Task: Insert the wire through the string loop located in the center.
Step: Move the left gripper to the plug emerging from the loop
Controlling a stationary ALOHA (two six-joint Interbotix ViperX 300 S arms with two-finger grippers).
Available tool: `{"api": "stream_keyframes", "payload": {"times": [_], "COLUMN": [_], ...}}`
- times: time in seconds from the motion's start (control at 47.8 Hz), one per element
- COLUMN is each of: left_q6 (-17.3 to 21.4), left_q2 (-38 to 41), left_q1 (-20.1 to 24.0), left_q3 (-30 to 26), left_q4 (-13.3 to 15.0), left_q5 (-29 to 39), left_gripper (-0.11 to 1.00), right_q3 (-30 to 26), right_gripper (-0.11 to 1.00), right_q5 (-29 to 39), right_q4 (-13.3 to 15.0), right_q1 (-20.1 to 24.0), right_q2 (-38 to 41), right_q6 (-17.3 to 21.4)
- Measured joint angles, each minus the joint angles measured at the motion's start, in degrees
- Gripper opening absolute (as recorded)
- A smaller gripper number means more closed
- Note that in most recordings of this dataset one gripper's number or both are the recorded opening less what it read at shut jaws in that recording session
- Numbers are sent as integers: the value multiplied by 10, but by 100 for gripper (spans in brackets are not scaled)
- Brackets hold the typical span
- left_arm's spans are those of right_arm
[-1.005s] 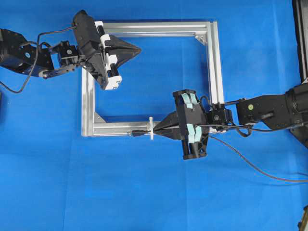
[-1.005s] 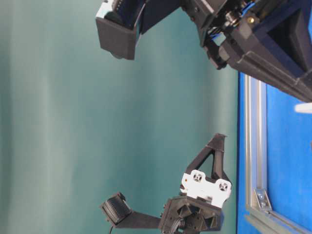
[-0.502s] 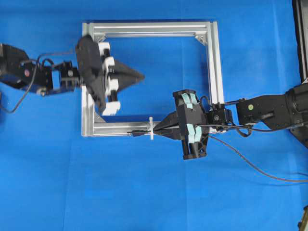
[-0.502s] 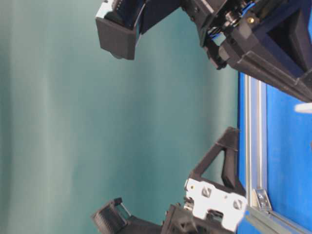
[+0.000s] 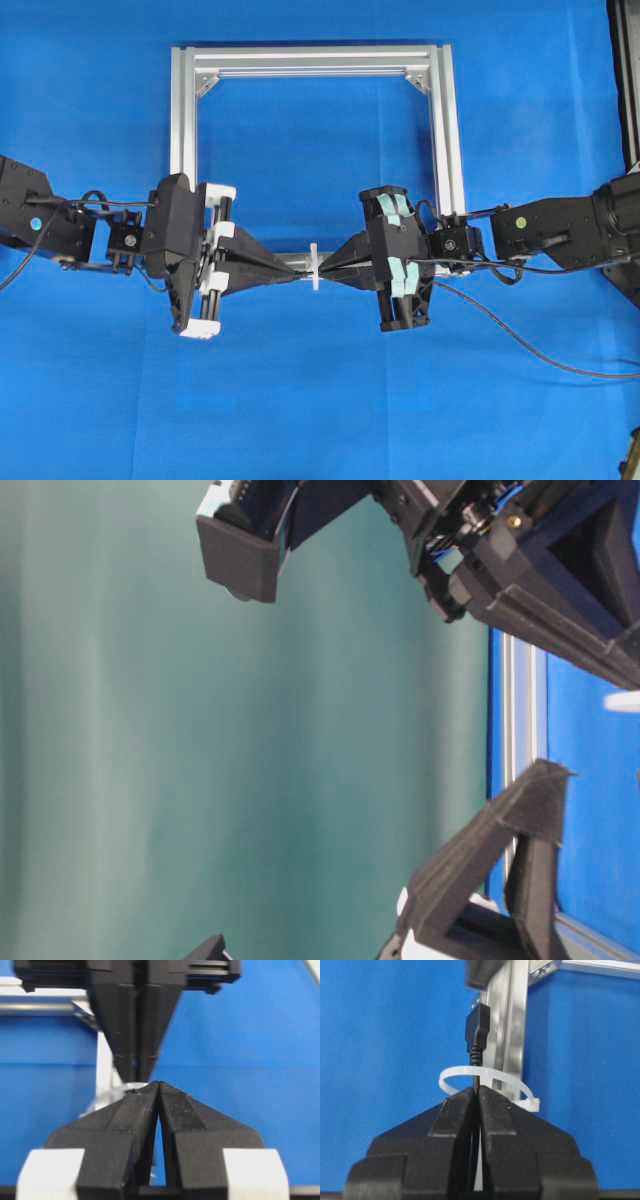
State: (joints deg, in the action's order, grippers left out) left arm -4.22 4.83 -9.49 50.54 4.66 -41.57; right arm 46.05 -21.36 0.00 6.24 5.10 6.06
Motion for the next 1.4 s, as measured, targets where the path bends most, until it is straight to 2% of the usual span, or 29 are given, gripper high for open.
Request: {"api": "stream_keyframes", "payload": {"times": [0.23,0.712,0.774,0.963,1.046,1.109,1.402], "left_q6": [-16,-6,-6,-7,-5,-4,-4], "left_q2": [0,-1,0,-1,0,0,0], "left_q1": [-14,-14,-14,-14,-14,-14,-14], "left_q3": [0,-6,-7,-10,-10,-10,-12], "left_q4": [1,0,1,0,0,0,1], "left_q5": [0,25,24,24,25,26,38], "left_gripper": [0,2,13,69,88,93,92], "right_q3": [0,0,0,0,0,0,0], "right_gripper": [-3,-3,-3,-3,-3,-3,-3], "right_q5": [1,0,1,0,0,0,0], "right_q4": [0,1,0,0,1,0,1], "right_q1": [0,0,0,0,0,0,0], "right_q2": [0,1,1,0,0,0,0], "right_q6": [1,0,1,0,1,0,1]}}
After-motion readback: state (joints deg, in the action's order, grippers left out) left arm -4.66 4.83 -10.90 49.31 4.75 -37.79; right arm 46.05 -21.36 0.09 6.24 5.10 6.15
